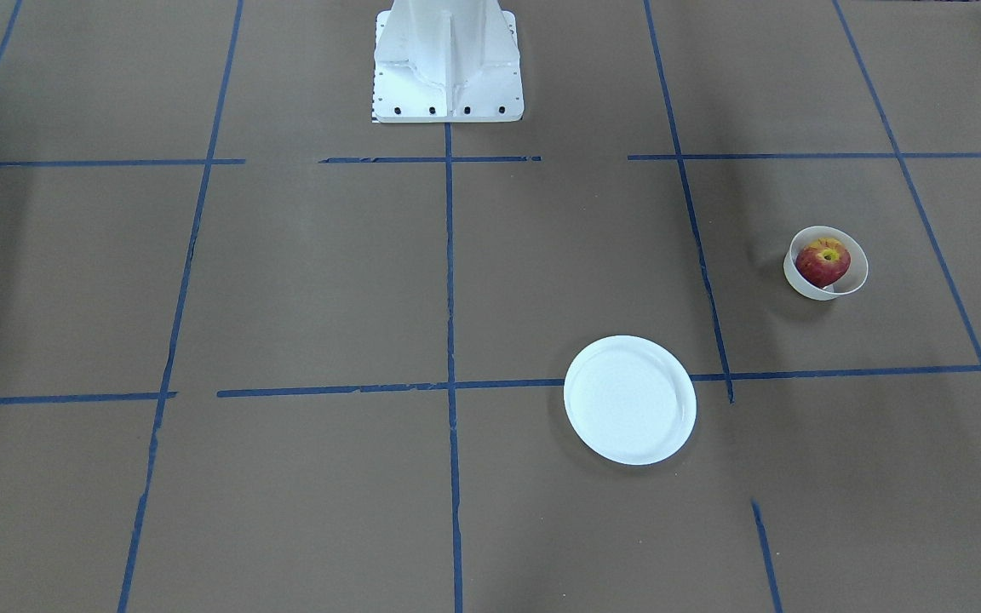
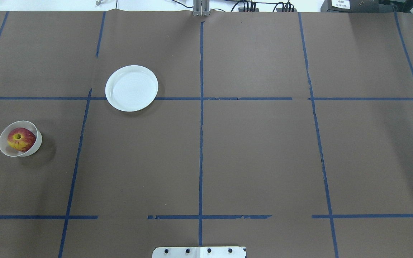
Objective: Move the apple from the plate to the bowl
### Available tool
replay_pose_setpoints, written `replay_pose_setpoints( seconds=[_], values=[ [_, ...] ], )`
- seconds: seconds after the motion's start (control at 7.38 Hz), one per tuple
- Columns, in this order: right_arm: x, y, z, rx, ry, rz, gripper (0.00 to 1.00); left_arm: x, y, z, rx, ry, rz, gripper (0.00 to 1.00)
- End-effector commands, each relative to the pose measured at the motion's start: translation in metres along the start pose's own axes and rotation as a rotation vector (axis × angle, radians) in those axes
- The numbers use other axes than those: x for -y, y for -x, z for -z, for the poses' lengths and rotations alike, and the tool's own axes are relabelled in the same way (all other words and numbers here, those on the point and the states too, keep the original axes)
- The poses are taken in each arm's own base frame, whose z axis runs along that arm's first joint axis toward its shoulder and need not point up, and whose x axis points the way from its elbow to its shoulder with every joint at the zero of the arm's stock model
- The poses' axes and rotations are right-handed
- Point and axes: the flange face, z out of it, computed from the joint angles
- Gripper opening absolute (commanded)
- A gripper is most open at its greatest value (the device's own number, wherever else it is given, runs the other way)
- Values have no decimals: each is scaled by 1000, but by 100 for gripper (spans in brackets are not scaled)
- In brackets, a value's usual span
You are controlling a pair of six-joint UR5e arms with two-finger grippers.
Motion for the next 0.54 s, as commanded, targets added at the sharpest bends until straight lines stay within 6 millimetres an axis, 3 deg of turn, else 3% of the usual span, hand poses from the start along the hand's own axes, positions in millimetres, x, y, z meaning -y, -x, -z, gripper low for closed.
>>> replay_pose_setpoints(
  seconds=[0.0,0.41],
  values=[
    [0,0,0,0,0,-1,100,3,-1,1,4,-3,-4,100],
    [0,0,0,0,0,-1,100,7,-10,8,7,-18,-23,100]
  ],
)
